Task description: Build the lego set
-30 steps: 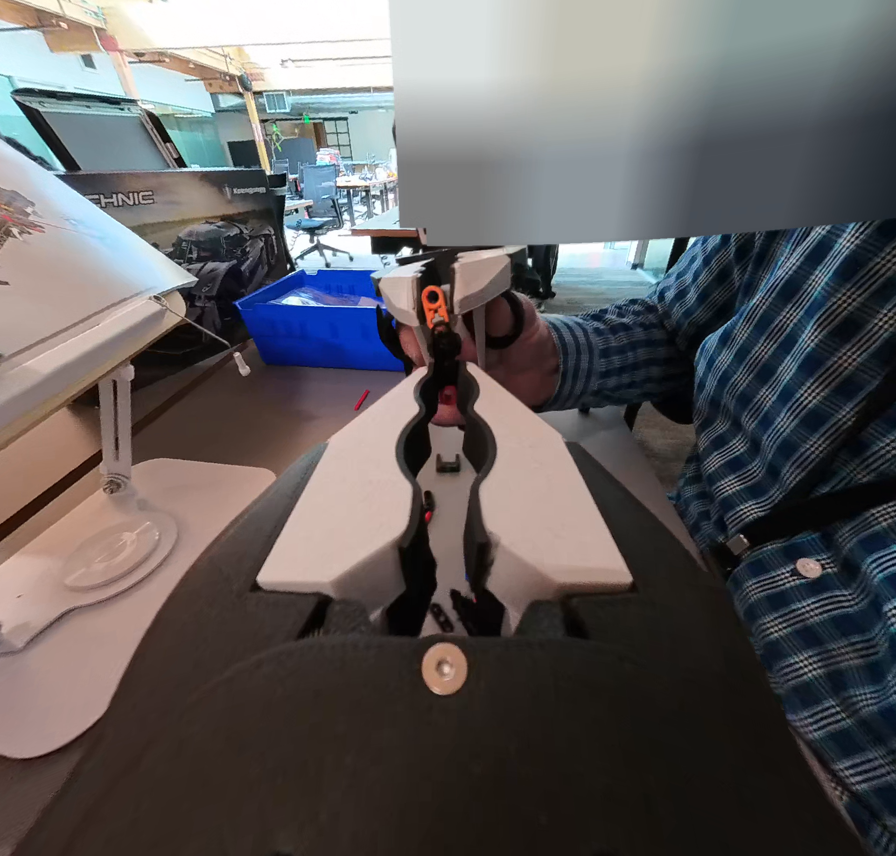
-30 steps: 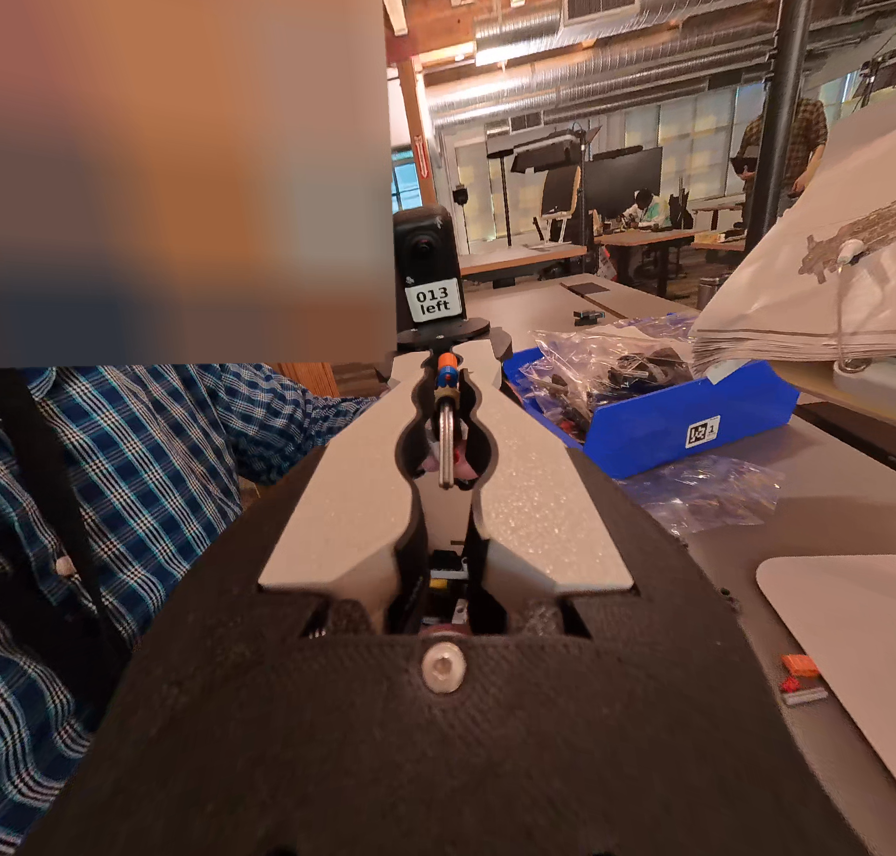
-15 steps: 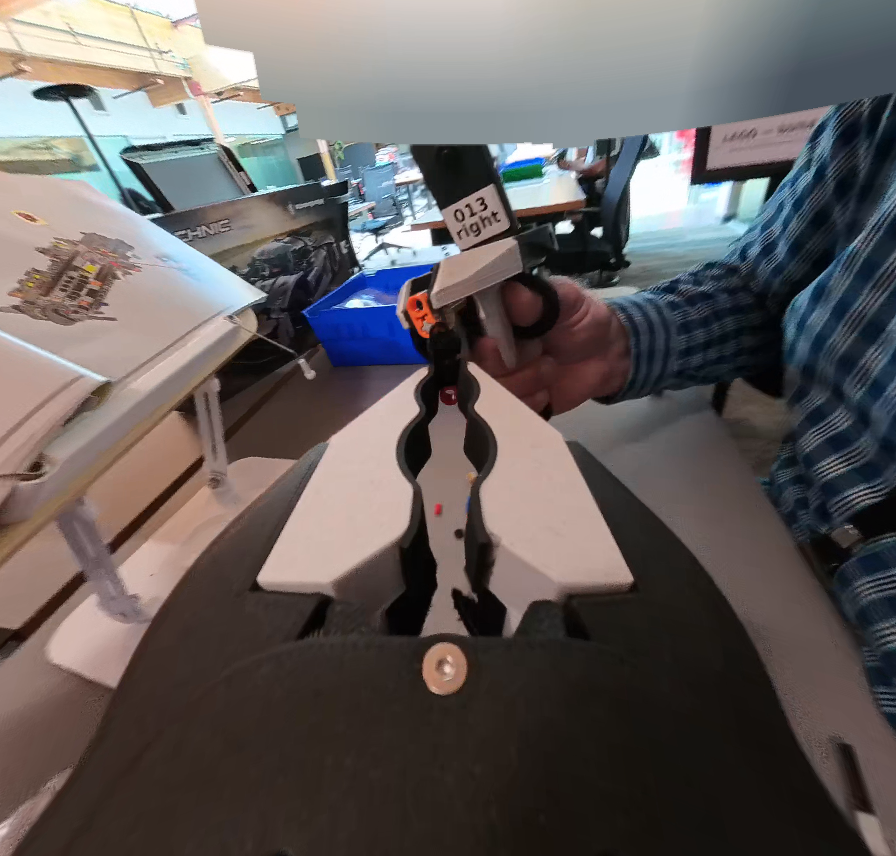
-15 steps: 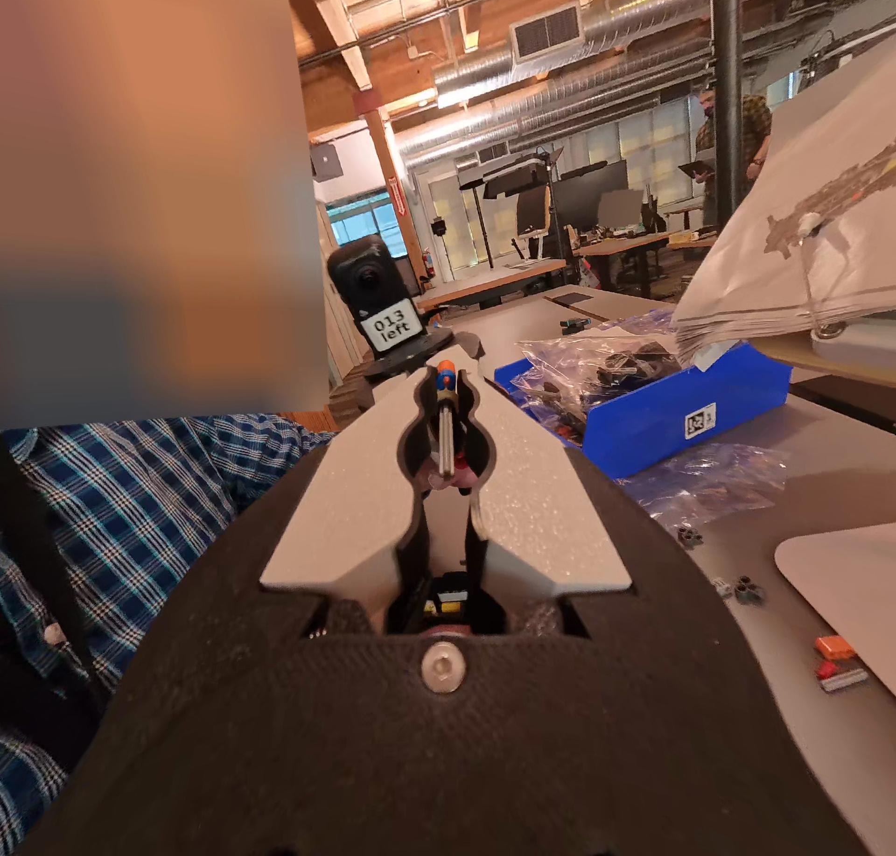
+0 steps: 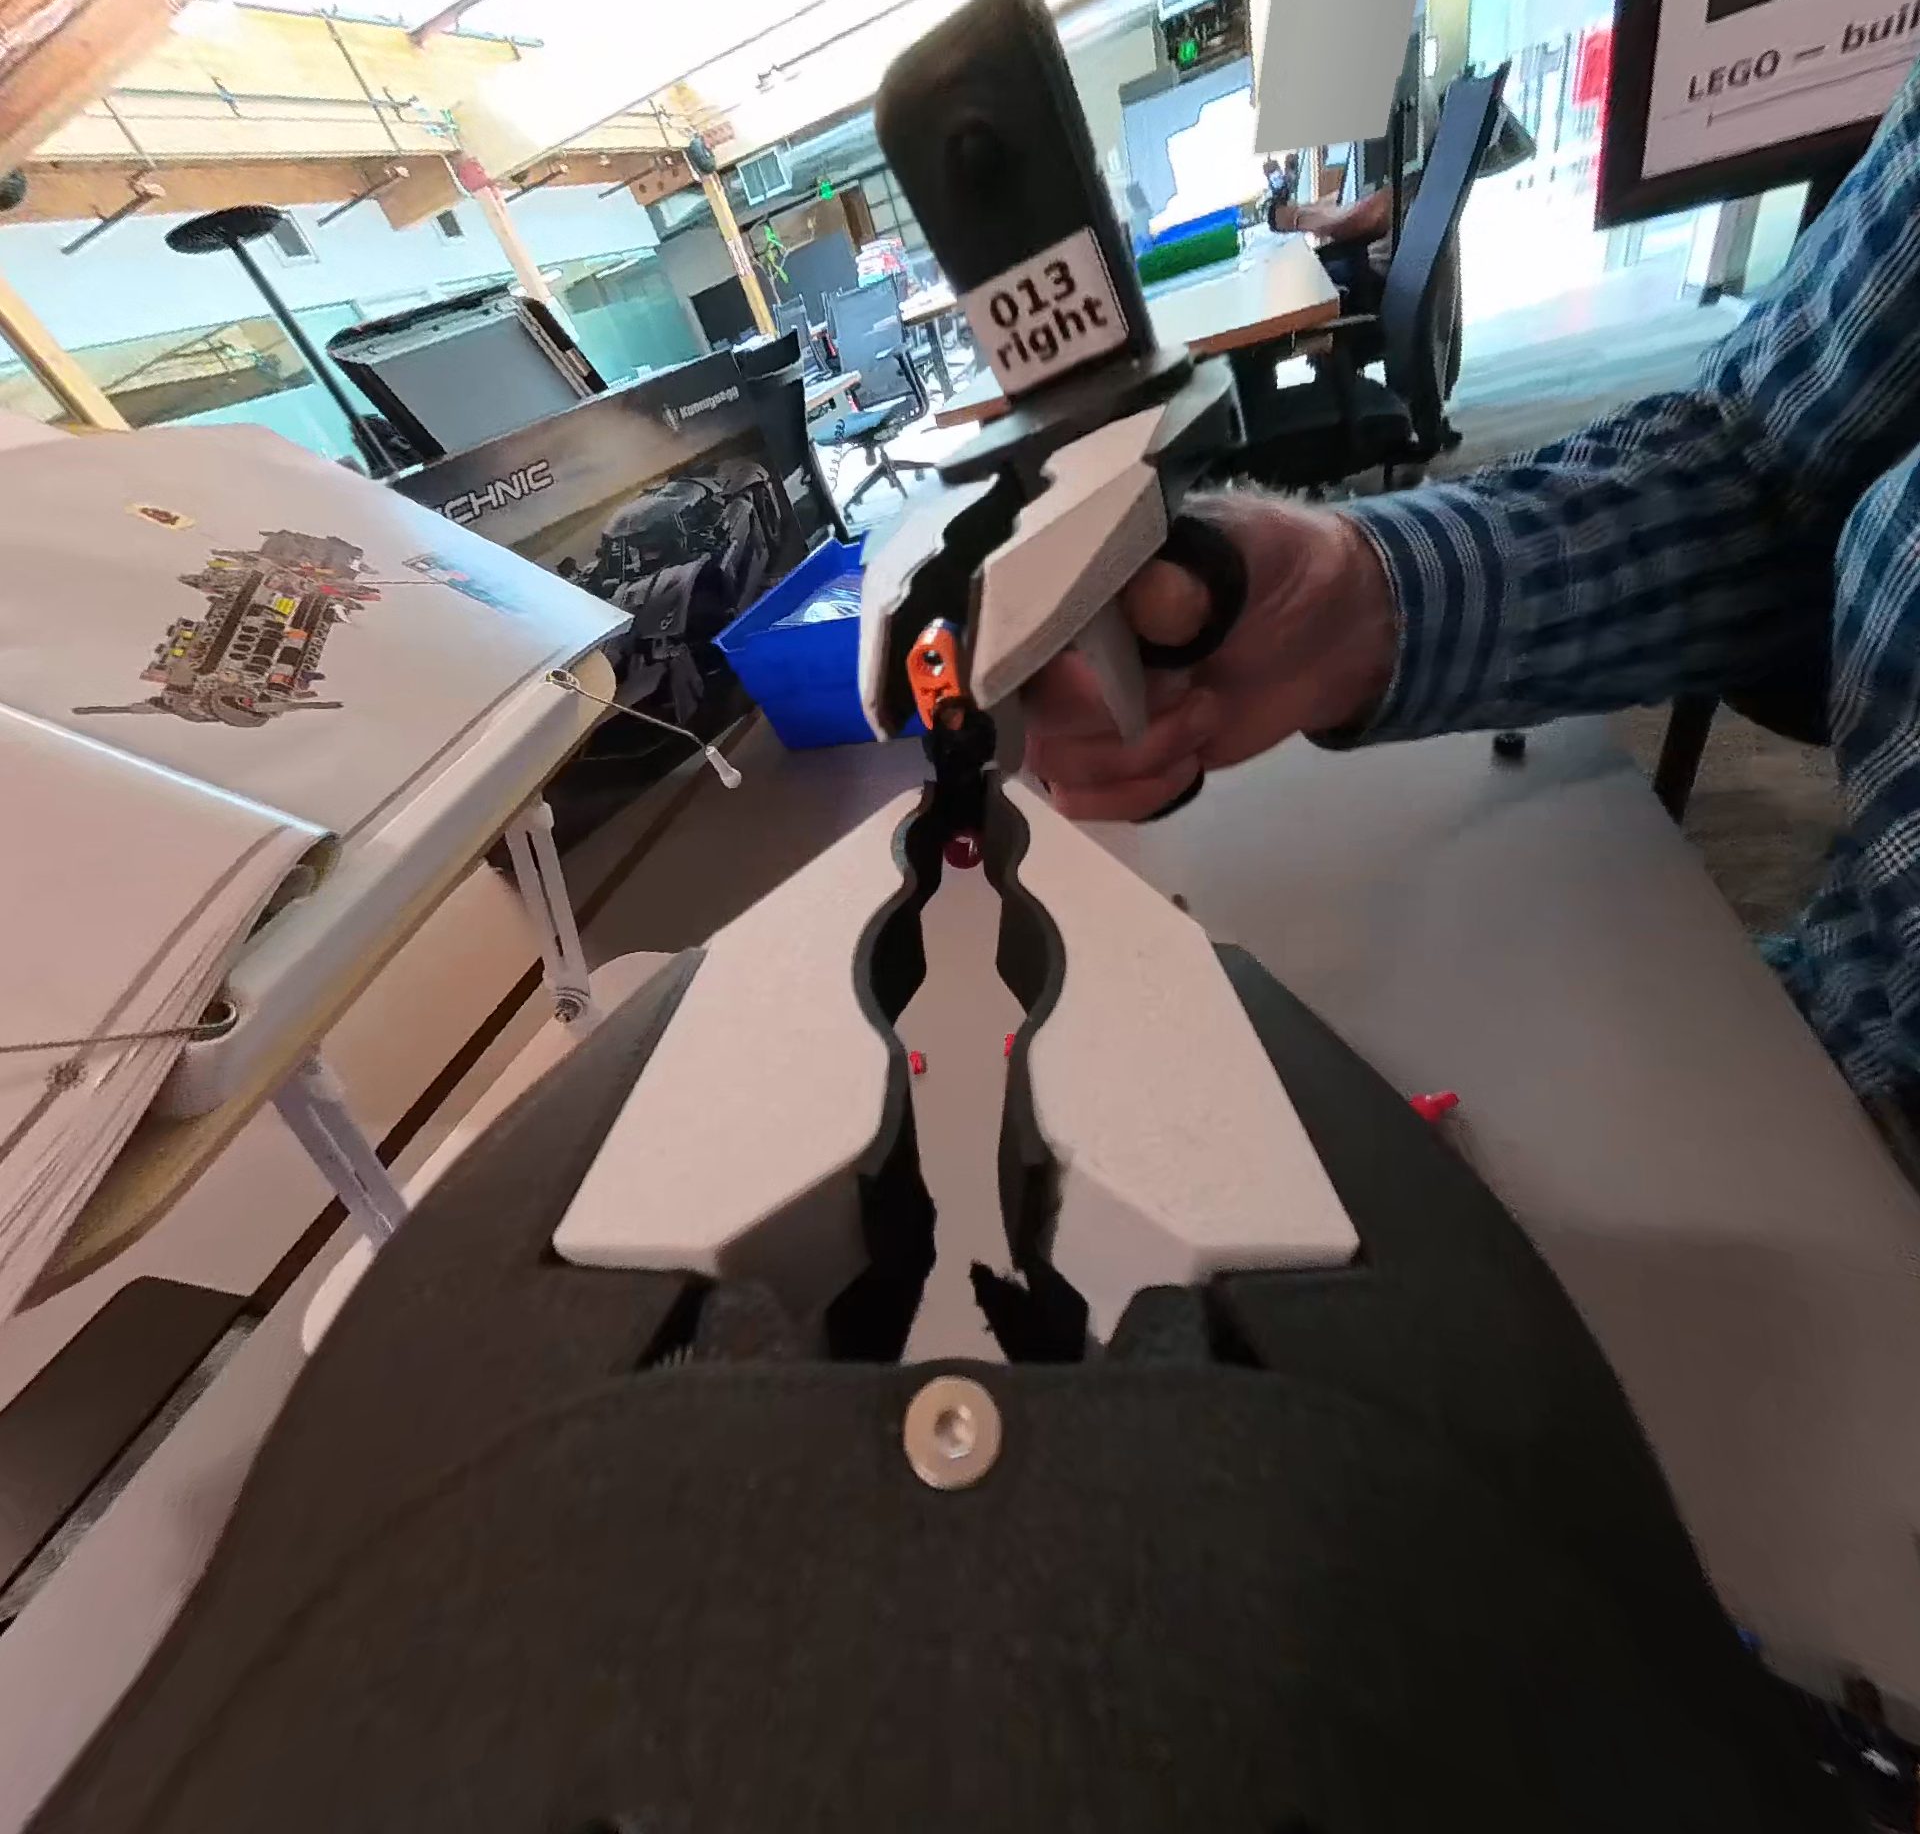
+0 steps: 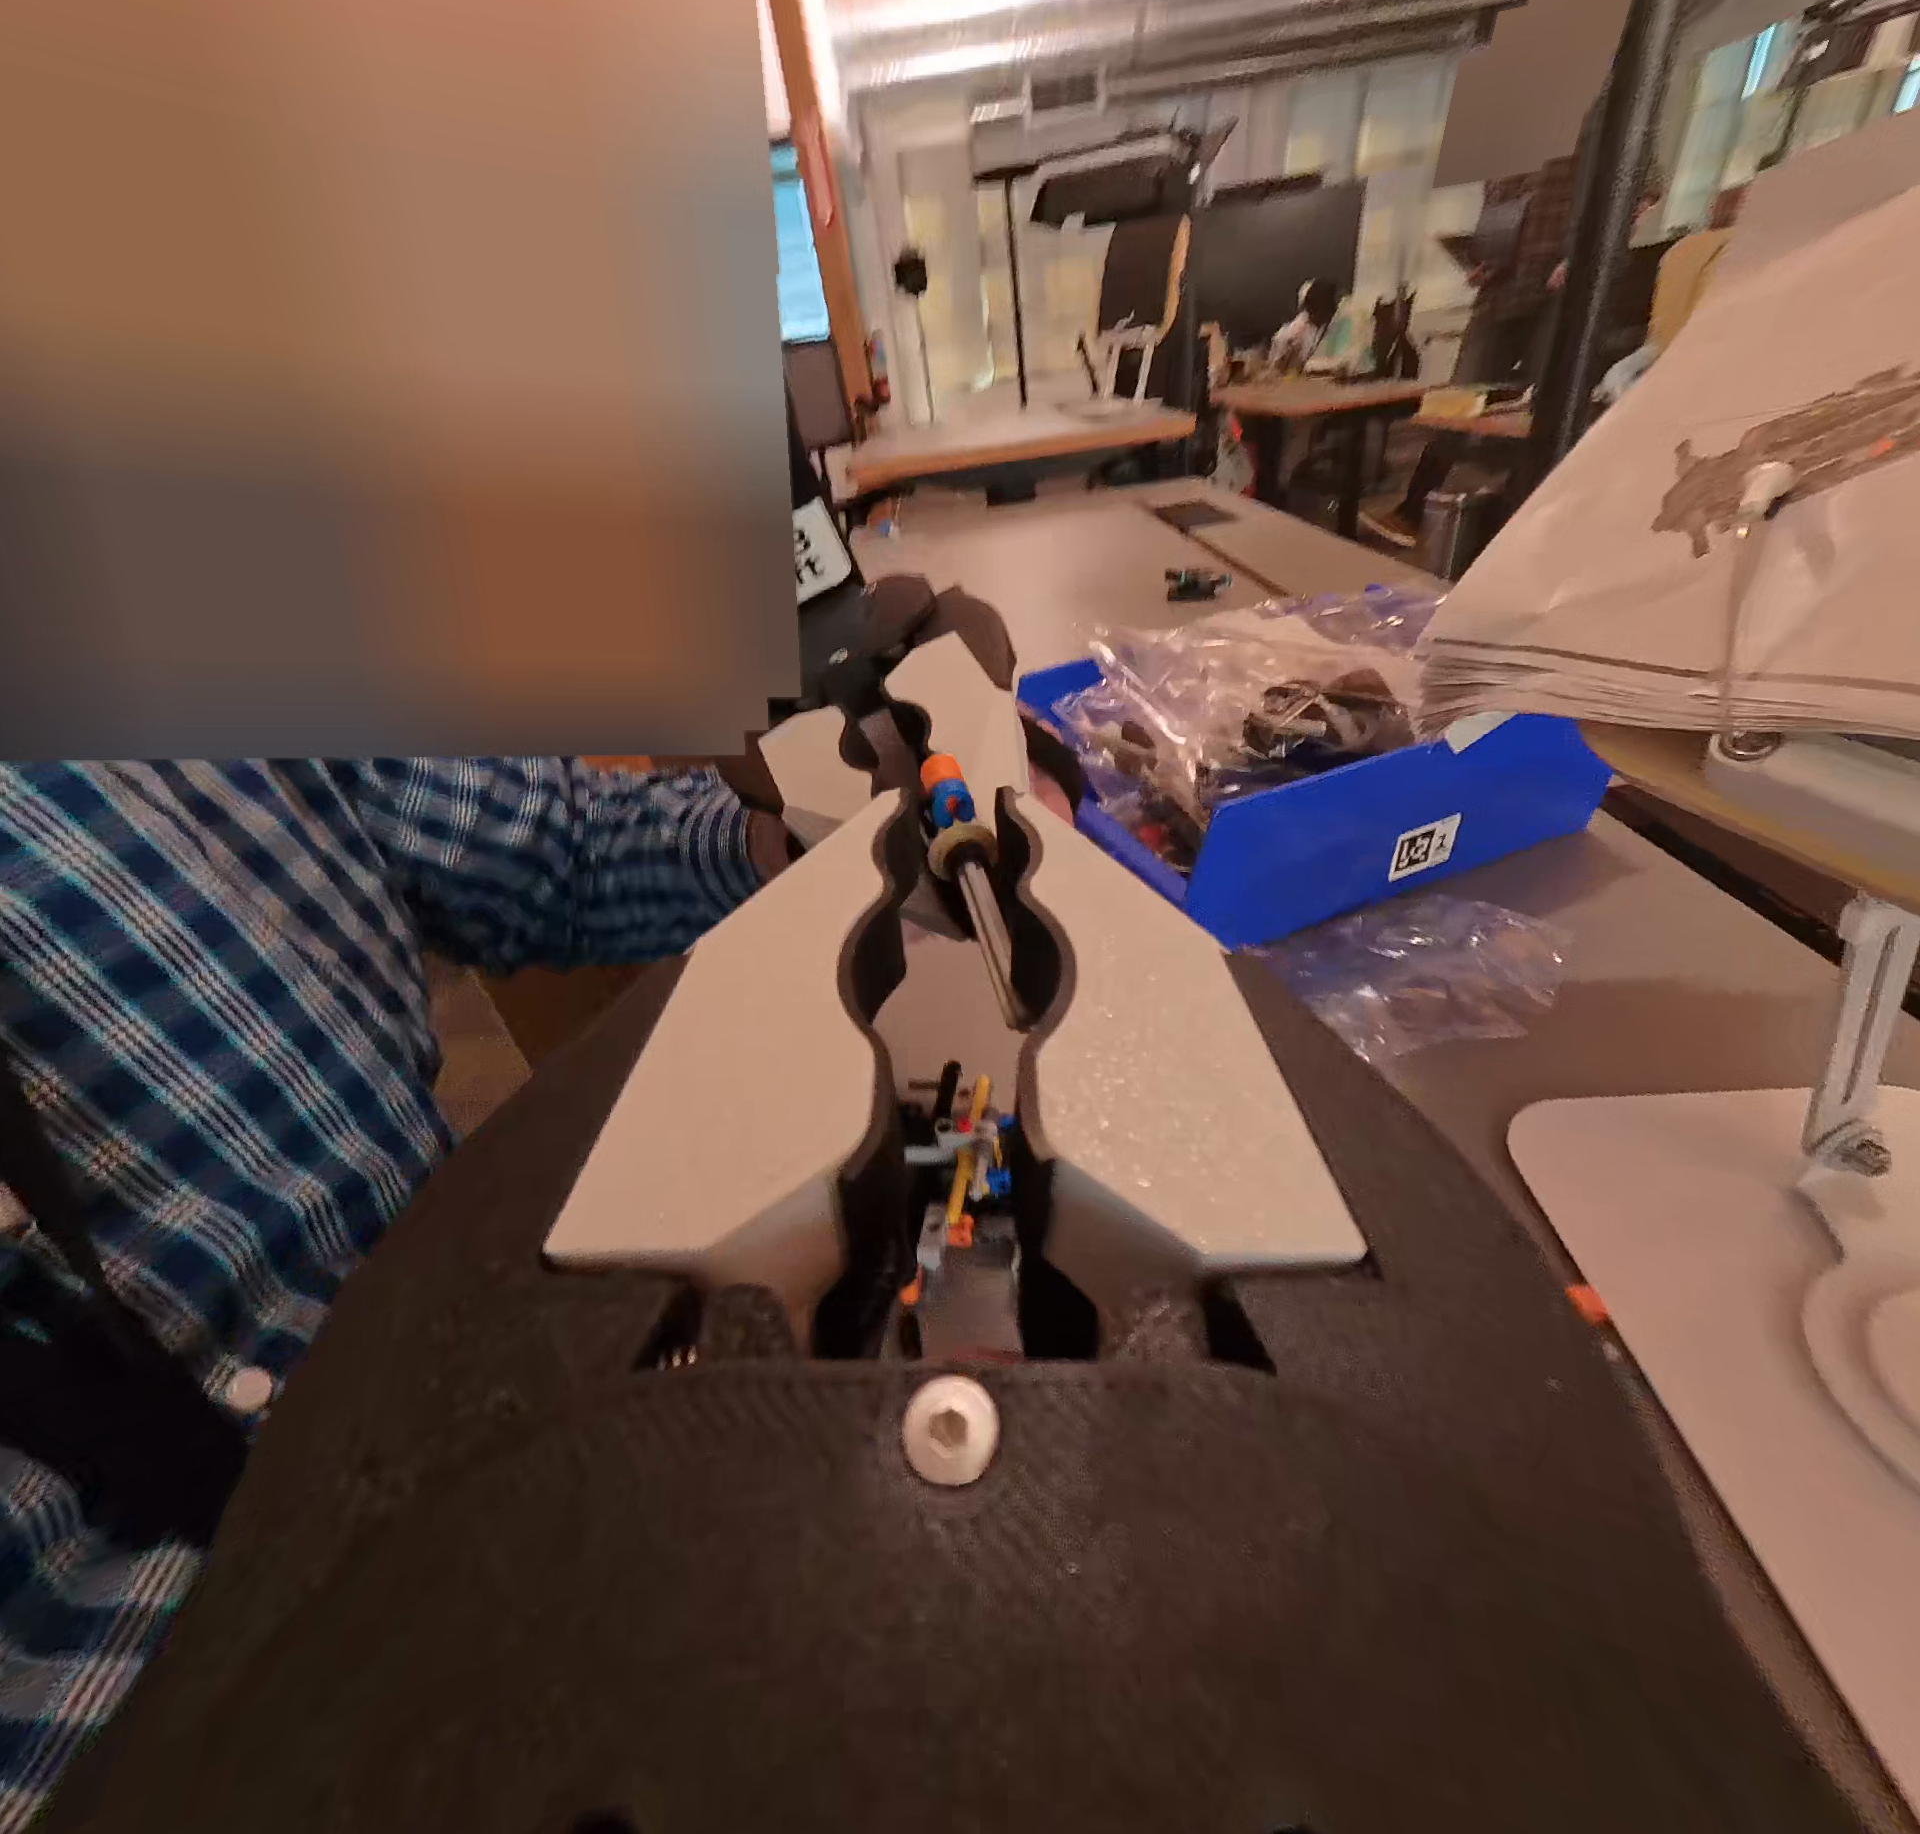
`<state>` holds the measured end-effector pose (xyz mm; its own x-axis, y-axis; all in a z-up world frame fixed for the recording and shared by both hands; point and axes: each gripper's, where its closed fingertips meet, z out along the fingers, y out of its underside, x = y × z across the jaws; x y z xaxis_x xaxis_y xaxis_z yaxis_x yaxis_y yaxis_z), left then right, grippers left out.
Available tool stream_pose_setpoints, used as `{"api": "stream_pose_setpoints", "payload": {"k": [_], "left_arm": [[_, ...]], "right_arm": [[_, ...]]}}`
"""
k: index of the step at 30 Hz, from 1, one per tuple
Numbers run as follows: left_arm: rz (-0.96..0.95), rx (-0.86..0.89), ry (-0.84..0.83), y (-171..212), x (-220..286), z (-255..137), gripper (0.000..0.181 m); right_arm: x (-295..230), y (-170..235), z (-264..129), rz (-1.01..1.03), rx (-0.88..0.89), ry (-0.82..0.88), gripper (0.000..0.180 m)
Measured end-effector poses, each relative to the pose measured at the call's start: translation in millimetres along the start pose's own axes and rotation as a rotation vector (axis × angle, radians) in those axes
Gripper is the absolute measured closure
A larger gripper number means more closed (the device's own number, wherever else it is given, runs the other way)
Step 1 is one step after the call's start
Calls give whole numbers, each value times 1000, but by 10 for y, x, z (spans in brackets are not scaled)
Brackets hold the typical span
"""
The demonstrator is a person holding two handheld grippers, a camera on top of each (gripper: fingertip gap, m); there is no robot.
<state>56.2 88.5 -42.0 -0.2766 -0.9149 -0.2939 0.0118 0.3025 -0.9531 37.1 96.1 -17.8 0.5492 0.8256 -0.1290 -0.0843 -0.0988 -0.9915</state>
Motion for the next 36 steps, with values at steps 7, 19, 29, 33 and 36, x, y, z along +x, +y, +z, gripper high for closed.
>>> {"api": "stream_pose_setpoints", "payload": {"k": [7, 19, 29, 33, 36], "left_arm": [[-11, -4, 62, -9, 60, -8, 175], [120, 3, -104, -13, -65, -2, 174], [315, -87, -286, 81, -170, 43, 173], [326, -97, -264, 112, -169, 52, 172], [280, -76, -213, 78, -136, 49, 172]], "right_arm": [[-64, 34, -15, -77, -139, -68, 171], [98, -76, 16, 160, 94, 50, 173], [200, -40, -1, 194, 134, 140, 172], [185, 10, -3, 136, 79, 104, 172], [161, -4, -14, 92, 55, 92, 172]]}}
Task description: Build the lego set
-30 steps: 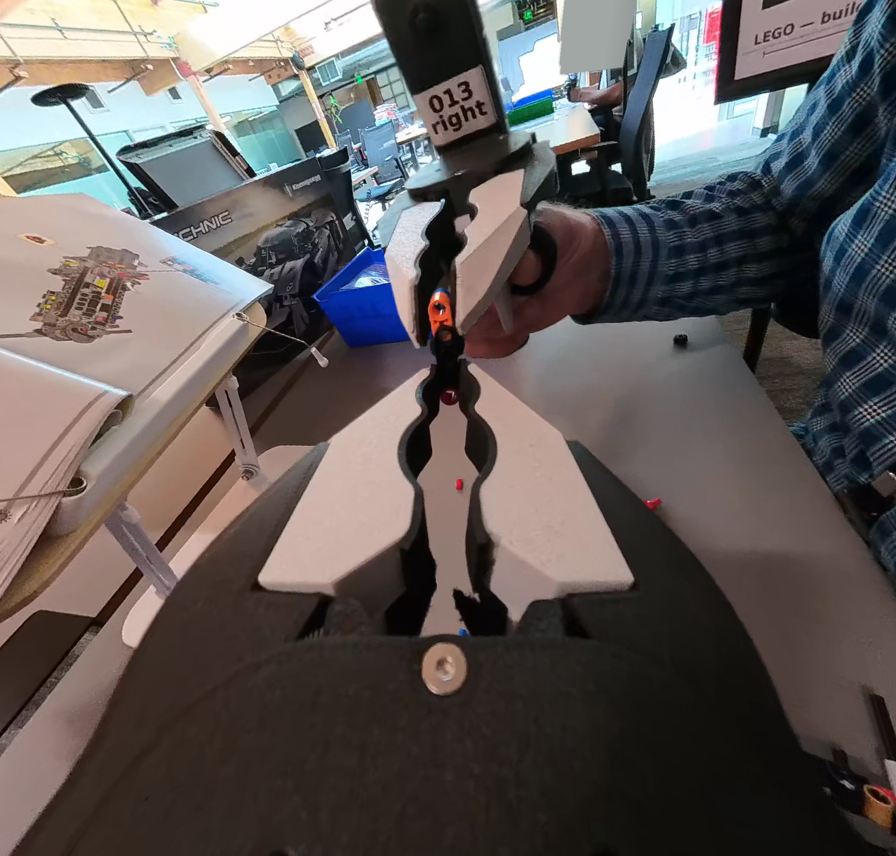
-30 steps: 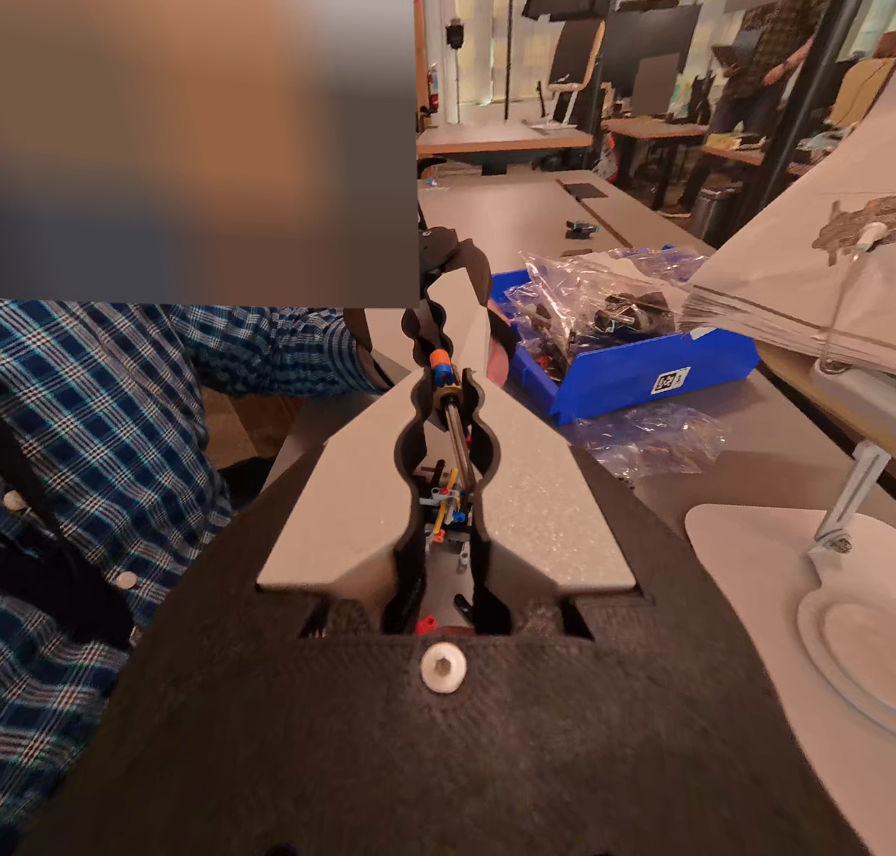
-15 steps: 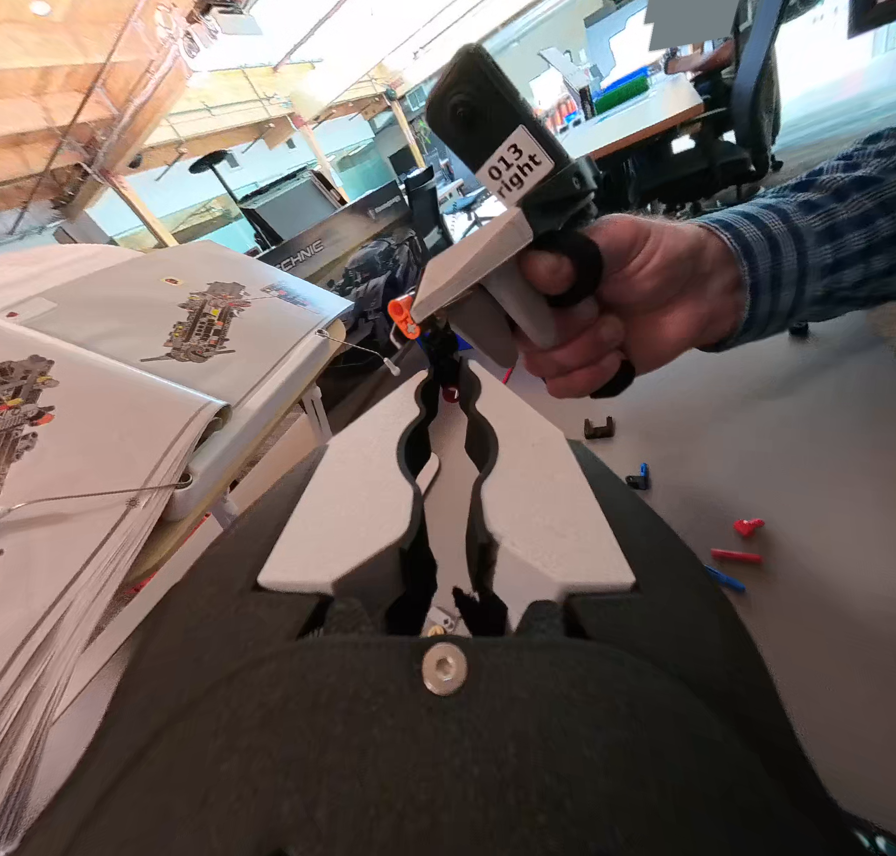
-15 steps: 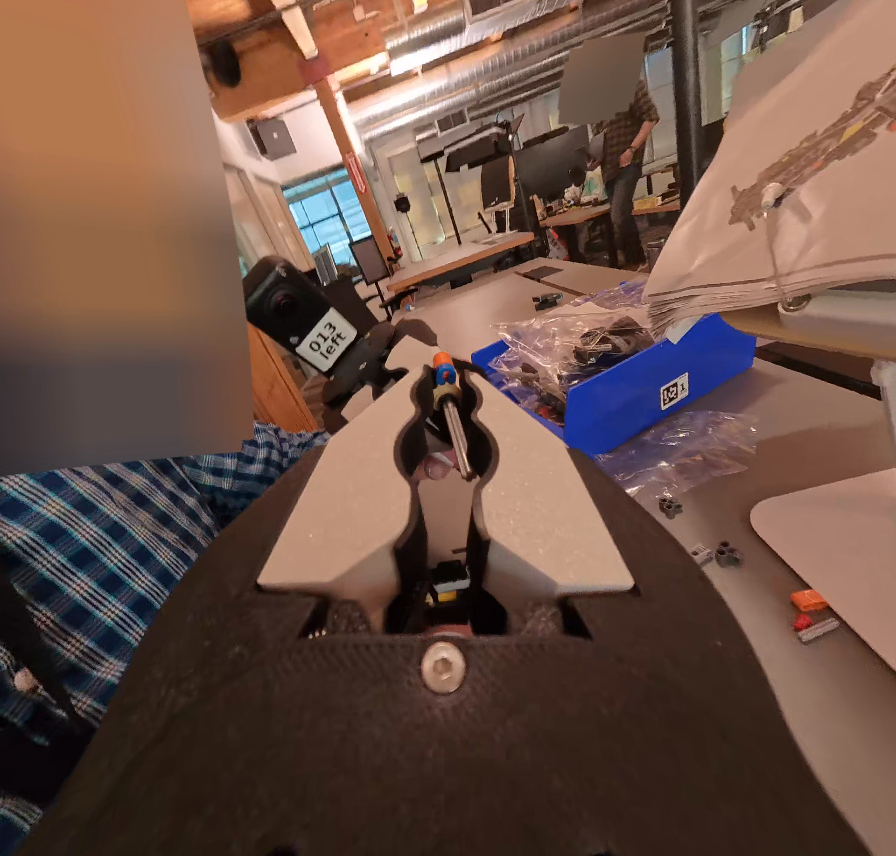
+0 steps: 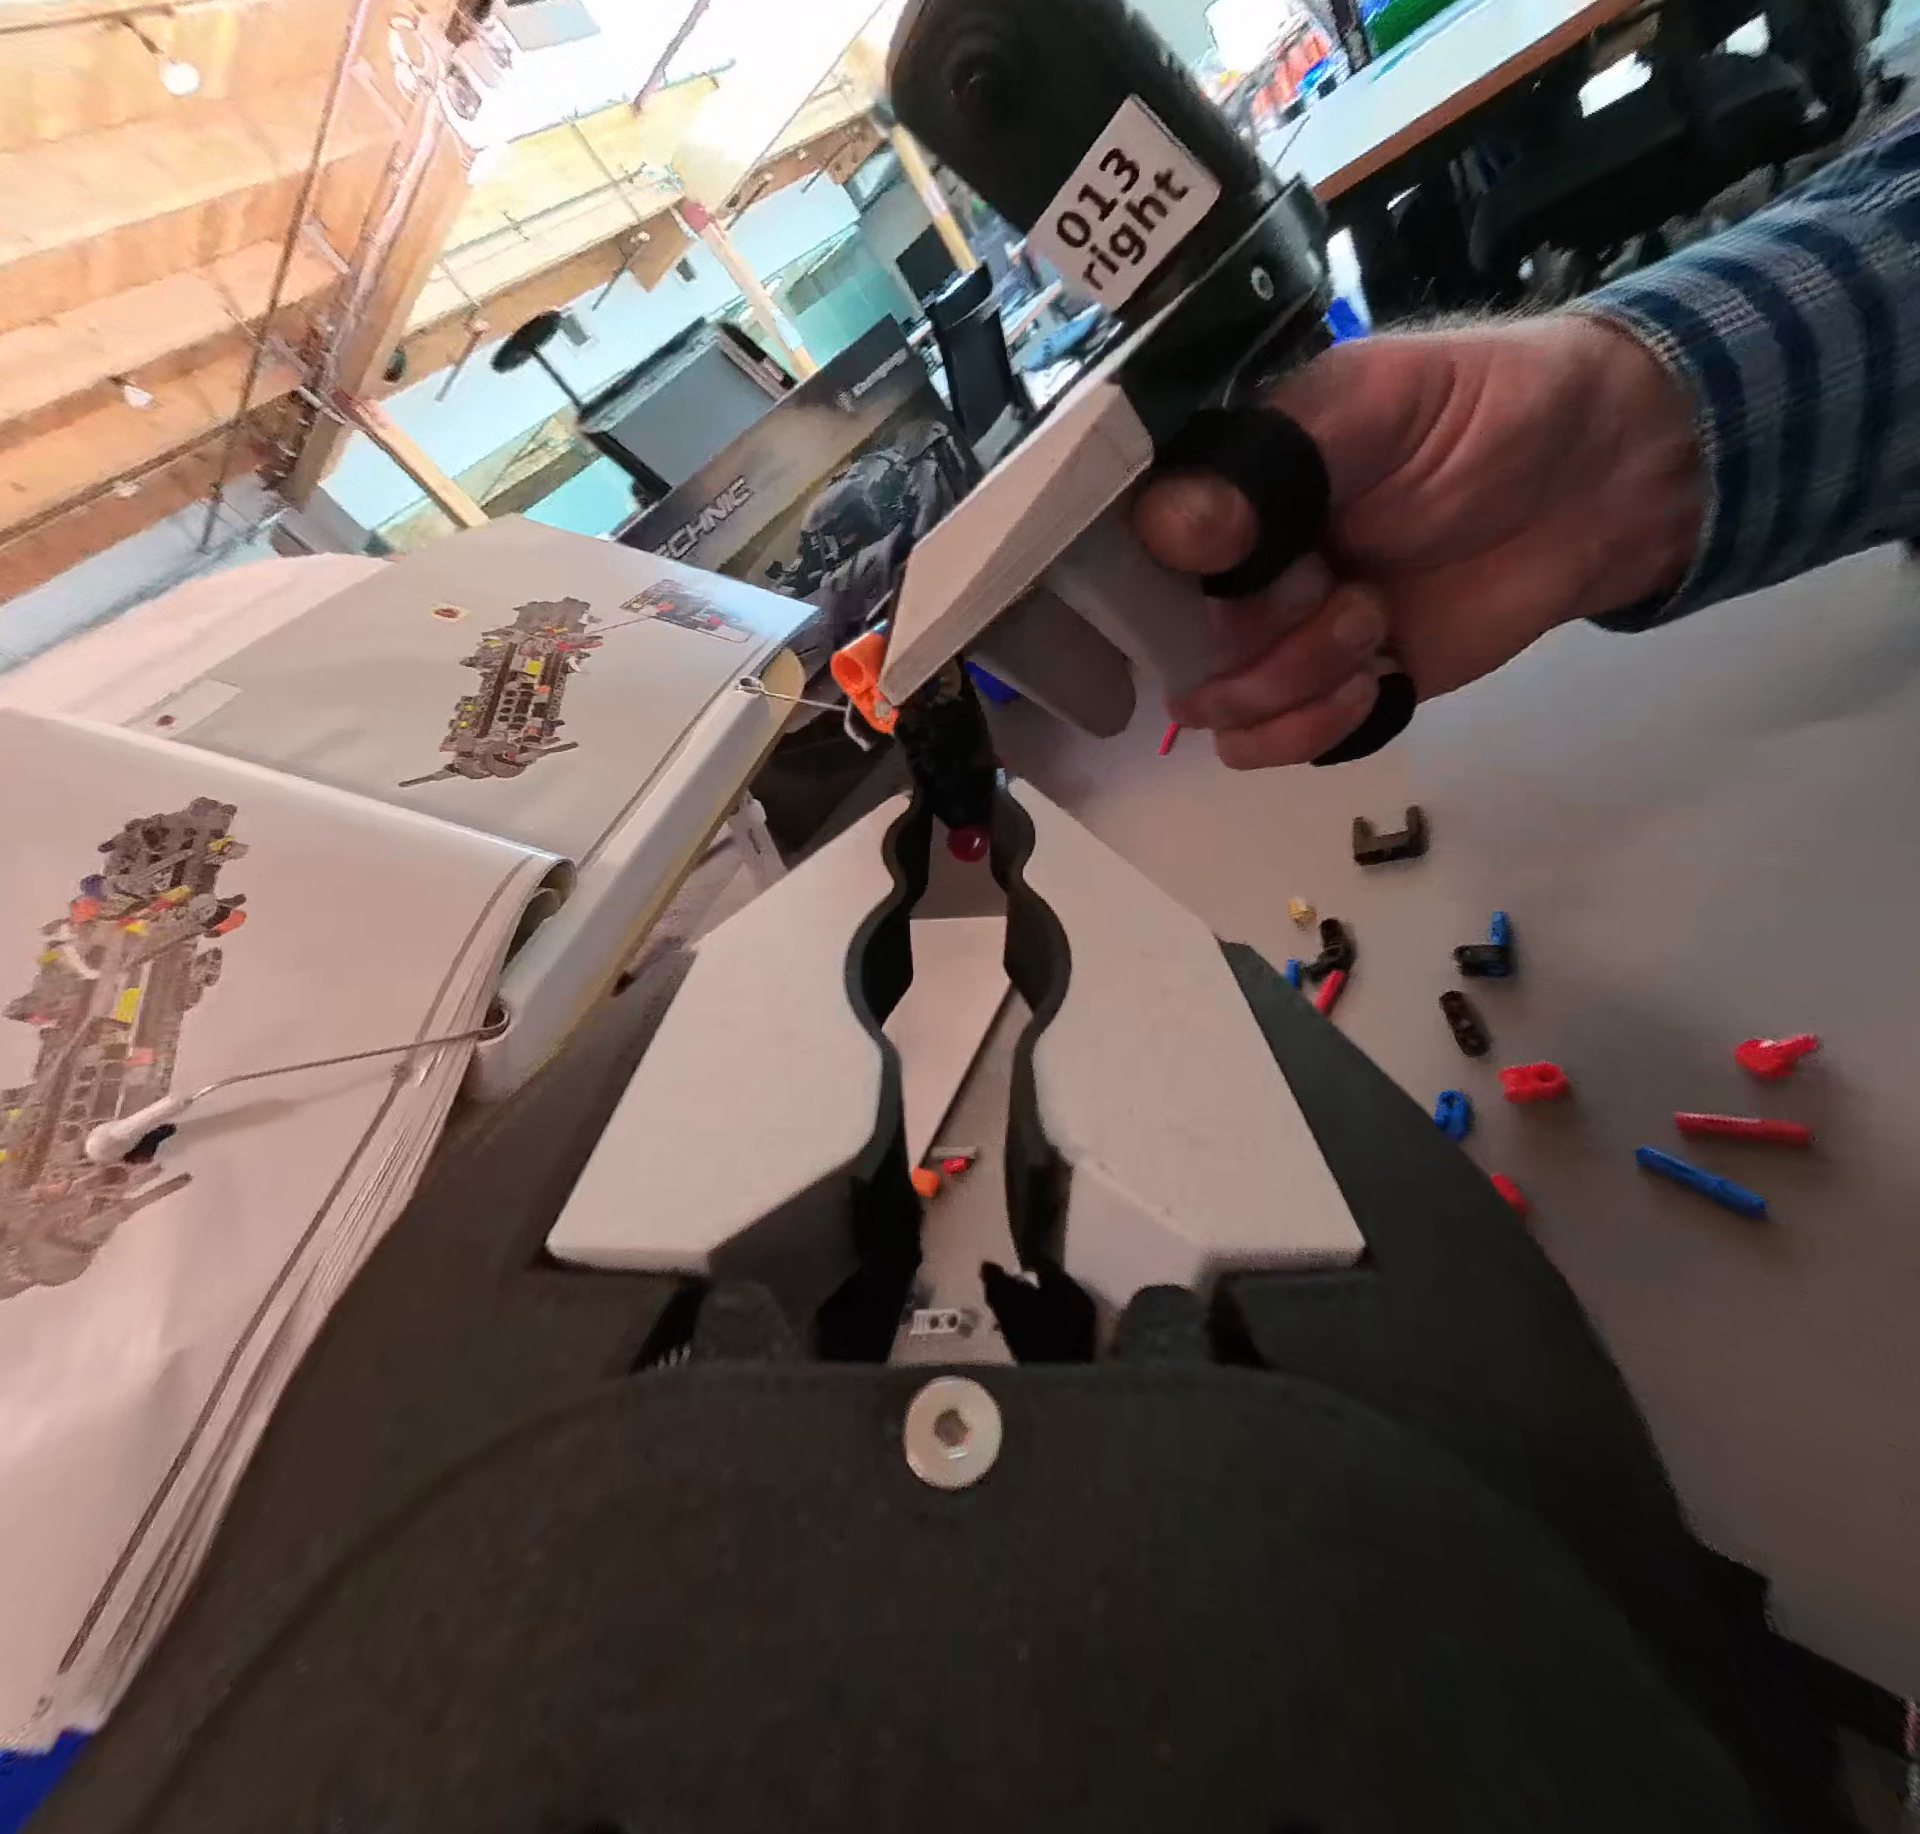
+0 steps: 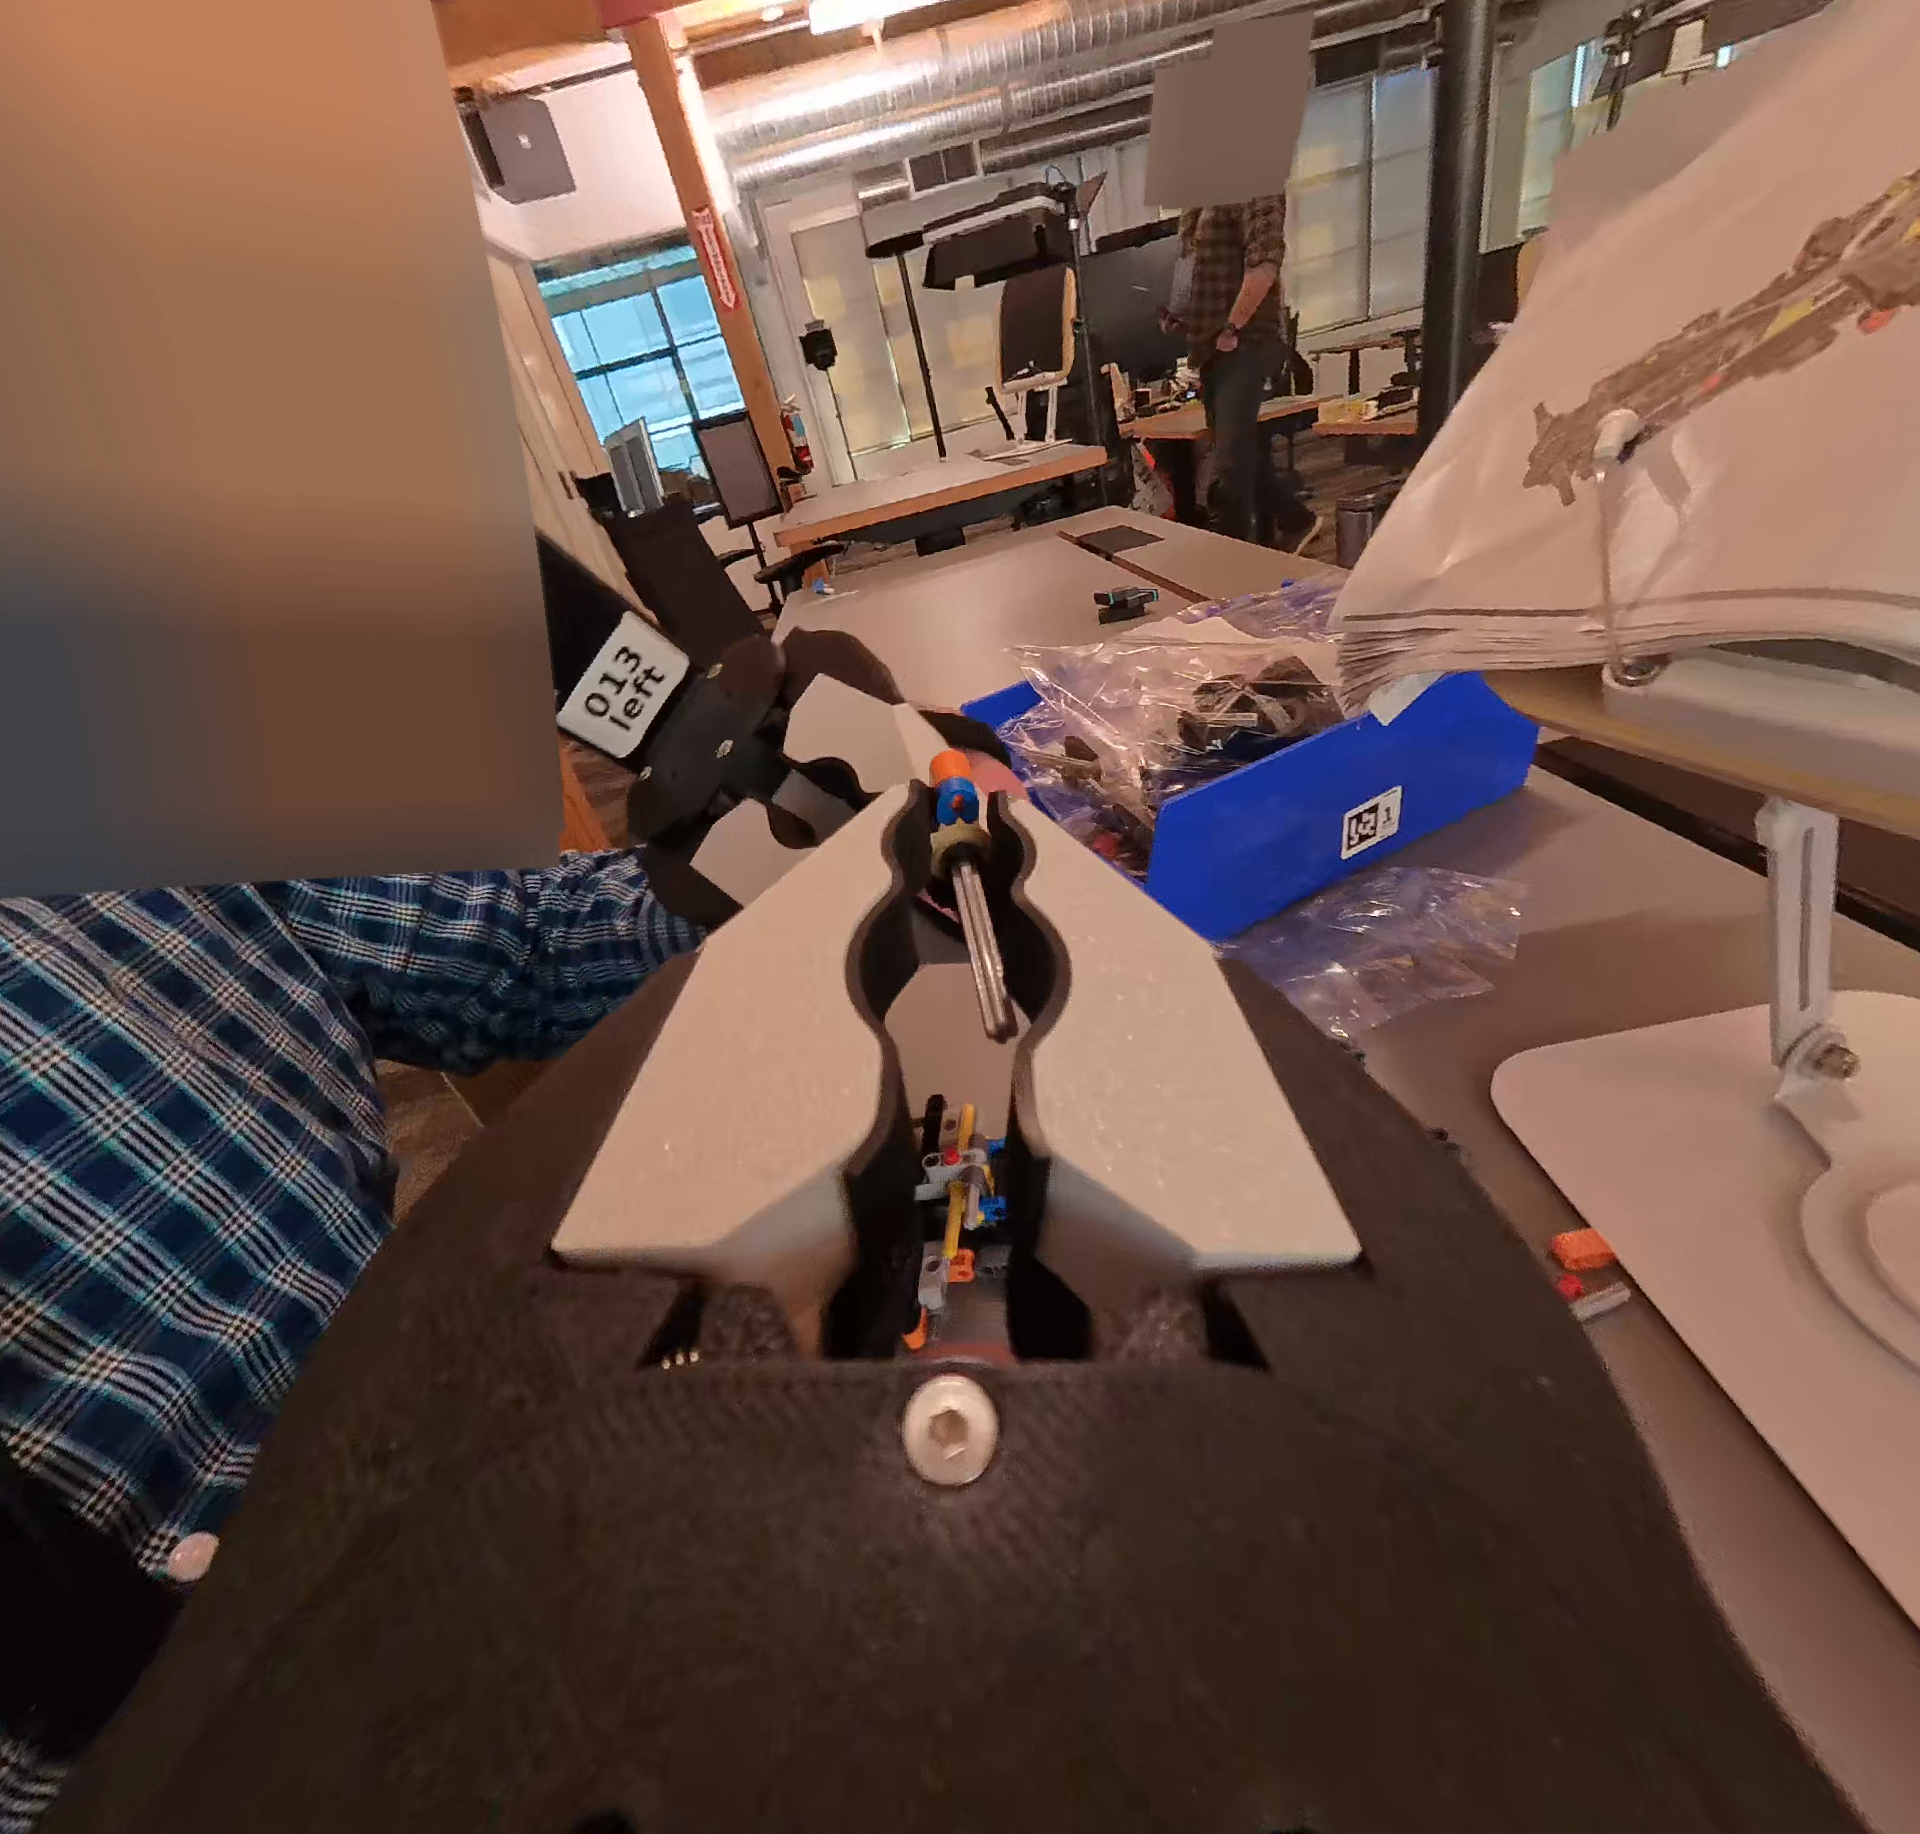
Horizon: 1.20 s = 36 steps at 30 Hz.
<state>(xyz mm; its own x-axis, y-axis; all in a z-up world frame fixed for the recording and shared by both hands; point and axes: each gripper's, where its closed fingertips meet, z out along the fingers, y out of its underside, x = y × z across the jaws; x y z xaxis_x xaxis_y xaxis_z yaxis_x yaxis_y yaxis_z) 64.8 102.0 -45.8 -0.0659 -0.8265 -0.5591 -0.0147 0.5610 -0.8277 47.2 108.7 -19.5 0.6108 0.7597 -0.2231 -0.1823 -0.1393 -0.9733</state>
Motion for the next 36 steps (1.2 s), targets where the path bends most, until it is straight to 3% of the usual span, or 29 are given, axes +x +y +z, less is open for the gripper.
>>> {"api": "stream_pose_setpoints", "payload": {"k": [9, 14, 17, 19, 21, 36], "left_arm": [[-191, 35, 134, -35, 16, -33, 171], [-311, 74, 167, -49, -52, -75, 175], [-324, 77, 208, -55, -4, -74, 175], [-332, 83, 227, -63, 26, -70, 175], [-343, 93, 246, -59, 36, -74, 175], [-449, 169, 382, -210, 169, -175, 176]], "right_arm": [[-26, 35, 1, -34, -61, -47, 171], [-6, -11, -89, -129, -111, -15, 159], [-23, 26, -159, -173, -174, -29, 162], [-41, 45, -168, -202, -194, -42, 176], [-57, 59, -166, -208, -214, -52, 178], [-246, 93, -232, -293, -236, -83, 179]]}}
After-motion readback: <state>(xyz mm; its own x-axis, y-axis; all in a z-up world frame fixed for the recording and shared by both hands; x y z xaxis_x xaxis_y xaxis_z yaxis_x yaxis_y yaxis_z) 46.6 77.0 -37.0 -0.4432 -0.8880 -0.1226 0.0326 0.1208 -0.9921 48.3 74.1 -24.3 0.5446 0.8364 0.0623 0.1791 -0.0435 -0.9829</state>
